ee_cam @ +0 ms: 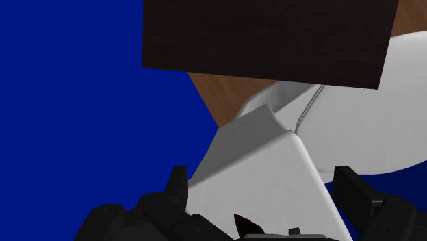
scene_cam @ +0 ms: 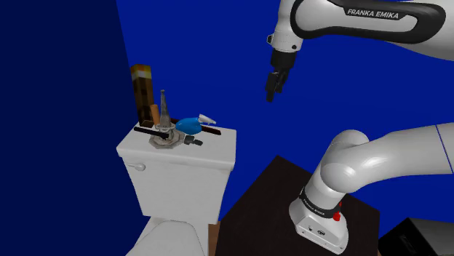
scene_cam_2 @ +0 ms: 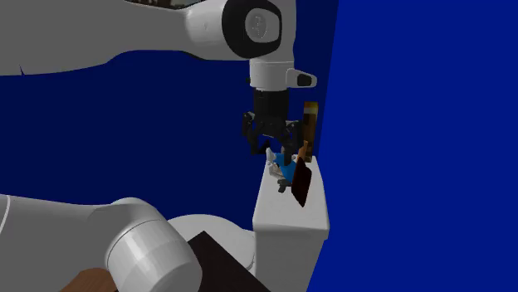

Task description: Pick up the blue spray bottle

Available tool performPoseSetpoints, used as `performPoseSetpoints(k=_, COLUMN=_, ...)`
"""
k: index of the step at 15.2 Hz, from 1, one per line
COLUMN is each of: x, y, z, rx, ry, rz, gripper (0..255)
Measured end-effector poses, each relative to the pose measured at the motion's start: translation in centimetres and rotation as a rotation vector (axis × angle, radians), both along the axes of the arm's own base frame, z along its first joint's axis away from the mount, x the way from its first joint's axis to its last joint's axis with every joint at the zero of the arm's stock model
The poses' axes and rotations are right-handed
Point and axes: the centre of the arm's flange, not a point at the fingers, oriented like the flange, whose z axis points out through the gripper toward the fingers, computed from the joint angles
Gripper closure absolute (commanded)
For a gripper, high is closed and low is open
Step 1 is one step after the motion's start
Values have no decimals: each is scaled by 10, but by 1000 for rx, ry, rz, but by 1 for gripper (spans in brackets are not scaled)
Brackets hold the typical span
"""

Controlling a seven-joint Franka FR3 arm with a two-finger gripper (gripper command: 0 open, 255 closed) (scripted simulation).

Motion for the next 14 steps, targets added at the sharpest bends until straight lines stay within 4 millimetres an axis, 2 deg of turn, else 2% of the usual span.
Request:
performPoseSetpoints(k=3, x=10, y=8, z=-6, rx=10, ry=-2, rz=-5, gripper=0)
performPoseSetpoints(k=14, x=115, y=66, z=-62, rx=105, ry=-27, rz=-55, gripper=0)
